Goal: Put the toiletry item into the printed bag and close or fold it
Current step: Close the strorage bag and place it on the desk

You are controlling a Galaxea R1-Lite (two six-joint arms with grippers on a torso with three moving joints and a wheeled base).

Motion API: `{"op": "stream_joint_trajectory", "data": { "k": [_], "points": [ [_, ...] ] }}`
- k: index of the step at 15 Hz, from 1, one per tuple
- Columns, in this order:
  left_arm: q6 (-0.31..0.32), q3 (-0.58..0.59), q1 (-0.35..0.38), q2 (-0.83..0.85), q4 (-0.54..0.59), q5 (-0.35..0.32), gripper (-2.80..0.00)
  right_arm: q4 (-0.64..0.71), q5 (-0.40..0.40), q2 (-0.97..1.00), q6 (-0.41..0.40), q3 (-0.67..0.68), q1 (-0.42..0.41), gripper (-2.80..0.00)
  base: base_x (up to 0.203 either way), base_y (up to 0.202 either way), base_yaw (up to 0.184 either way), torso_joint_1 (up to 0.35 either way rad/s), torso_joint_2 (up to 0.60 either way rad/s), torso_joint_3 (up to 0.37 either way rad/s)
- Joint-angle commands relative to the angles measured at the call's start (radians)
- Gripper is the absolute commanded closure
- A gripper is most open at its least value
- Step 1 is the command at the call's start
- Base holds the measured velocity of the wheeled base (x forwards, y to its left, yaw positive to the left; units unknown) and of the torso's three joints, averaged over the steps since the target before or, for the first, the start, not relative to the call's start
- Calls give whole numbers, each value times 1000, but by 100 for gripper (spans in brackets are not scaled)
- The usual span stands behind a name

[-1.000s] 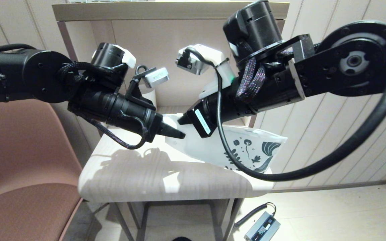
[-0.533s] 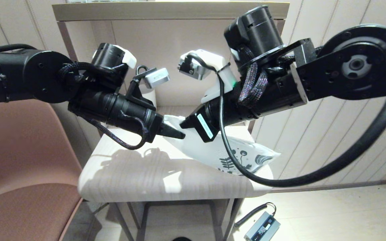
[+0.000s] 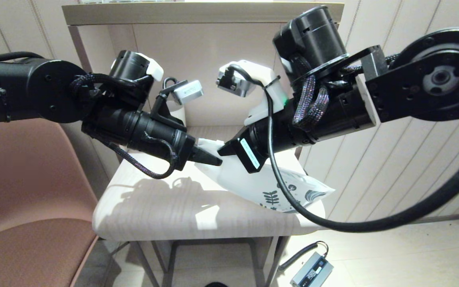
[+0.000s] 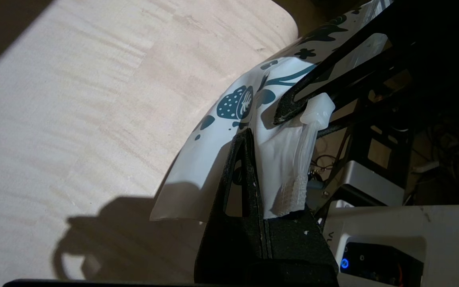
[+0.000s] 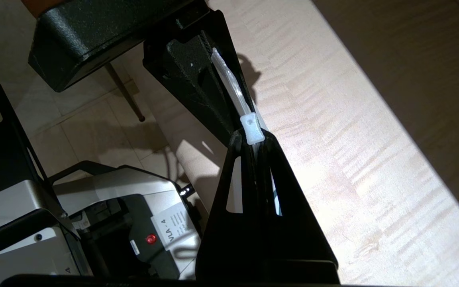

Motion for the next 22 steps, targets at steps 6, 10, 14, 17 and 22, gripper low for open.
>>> {"op": "stream_joint_trajectory", "data": {
  "k": [6, 10, 14, 17, 22],
  "points": [
    [1, 1, 0, -3, 3, -4, 0, -4, 2, 10, -12, -8, 6, 0, 0, 0, 0, 0, 0, 0],
    [1, 2, 0, -6, 3, -4, 0, -4, 2, 9, -11, -12, 8, 0, 0, 0, 0, 0, 0, 0],
    [1, 4, 0, -5, 3, -4, 0, -4, 2, 6, -20, -12, 6, -280, 0, 0, 0, 0, 0, 0],
    [1, 4, 0, -1, 3, -4, 0, -6, 4, 9, -17, -20, 8, -280, 0, 0, 0, 0, 0, 0],
    [1, 4, 0, 2, 3, -4, 0, -6, 4, 27, -16, -75, 8, -280, 0, 0, 0, 0, 0, 0]
  ]
}}
